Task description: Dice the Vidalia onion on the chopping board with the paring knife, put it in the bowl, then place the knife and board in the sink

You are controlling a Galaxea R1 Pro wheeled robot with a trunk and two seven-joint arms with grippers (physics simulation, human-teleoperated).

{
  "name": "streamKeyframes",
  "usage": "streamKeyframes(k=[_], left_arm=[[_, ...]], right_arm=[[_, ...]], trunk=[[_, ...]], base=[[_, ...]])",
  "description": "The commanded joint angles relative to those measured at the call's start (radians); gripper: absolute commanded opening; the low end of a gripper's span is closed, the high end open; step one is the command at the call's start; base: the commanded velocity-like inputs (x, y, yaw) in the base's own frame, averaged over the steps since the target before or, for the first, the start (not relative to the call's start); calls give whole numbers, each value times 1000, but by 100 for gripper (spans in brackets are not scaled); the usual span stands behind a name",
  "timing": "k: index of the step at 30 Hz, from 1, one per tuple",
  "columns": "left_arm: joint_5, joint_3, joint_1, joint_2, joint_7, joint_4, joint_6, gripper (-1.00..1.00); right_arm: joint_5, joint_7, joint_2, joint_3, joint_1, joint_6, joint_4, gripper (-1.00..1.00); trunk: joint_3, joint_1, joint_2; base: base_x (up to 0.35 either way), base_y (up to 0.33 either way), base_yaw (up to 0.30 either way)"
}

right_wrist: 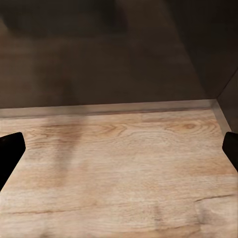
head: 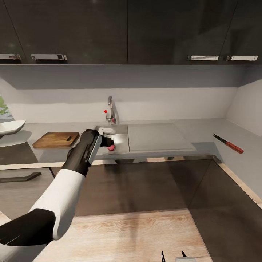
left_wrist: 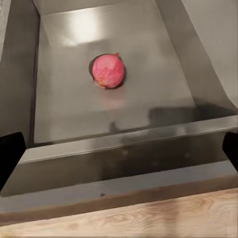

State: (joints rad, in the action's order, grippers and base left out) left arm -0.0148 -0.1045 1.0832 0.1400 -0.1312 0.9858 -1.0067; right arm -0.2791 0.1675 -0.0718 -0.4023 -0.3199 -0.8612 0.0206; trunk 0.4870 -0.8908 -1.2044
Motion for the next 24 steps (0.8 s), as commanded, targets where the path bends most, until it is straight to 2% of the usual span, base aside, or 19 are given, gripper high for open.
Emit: streamKeyframes(k=[1, 5, 8, 12, 16, 24], left_arm=[[-3, -1, 1, -7, -3, 7, -4, 100], [-3, -1, 3, -18, 13, 71, -5, 100], [-4, -1, 3, -23, 28, 161, -6, 100], [-4, -1, 4, -25, 31, 187, -7, 100], [-4, -3, 4, -26, 31, 167, -7, 100], [-4, -3, 4, -26, 38, 13, -2, 100]], right_arm=[[-6, 4, 0, -9, -1, -2, -1, 100], [-6, 4, 0, -9, -1, -2, -1, 100], [-6, 5, 0, -9, -1, -2, -1, 100], [-6, 5, 0, -9, -1, -2, -1, 100], [-6, 6, 0, -9, -1, -2, -1, 100], [-6, 6, 0, -9, -1, -2, -1, 100]], trunk=[[1, 0, -1], [1, 0, -1], [1, 0, -1], [1, 0, -1], [1, 0, -1], [2, 0, -1]], base=[[0, 0, 0], [0, 0, 0], [0, 0, 0], [0, 0, 0], [40, 0, 0], [273, 0, 0]])
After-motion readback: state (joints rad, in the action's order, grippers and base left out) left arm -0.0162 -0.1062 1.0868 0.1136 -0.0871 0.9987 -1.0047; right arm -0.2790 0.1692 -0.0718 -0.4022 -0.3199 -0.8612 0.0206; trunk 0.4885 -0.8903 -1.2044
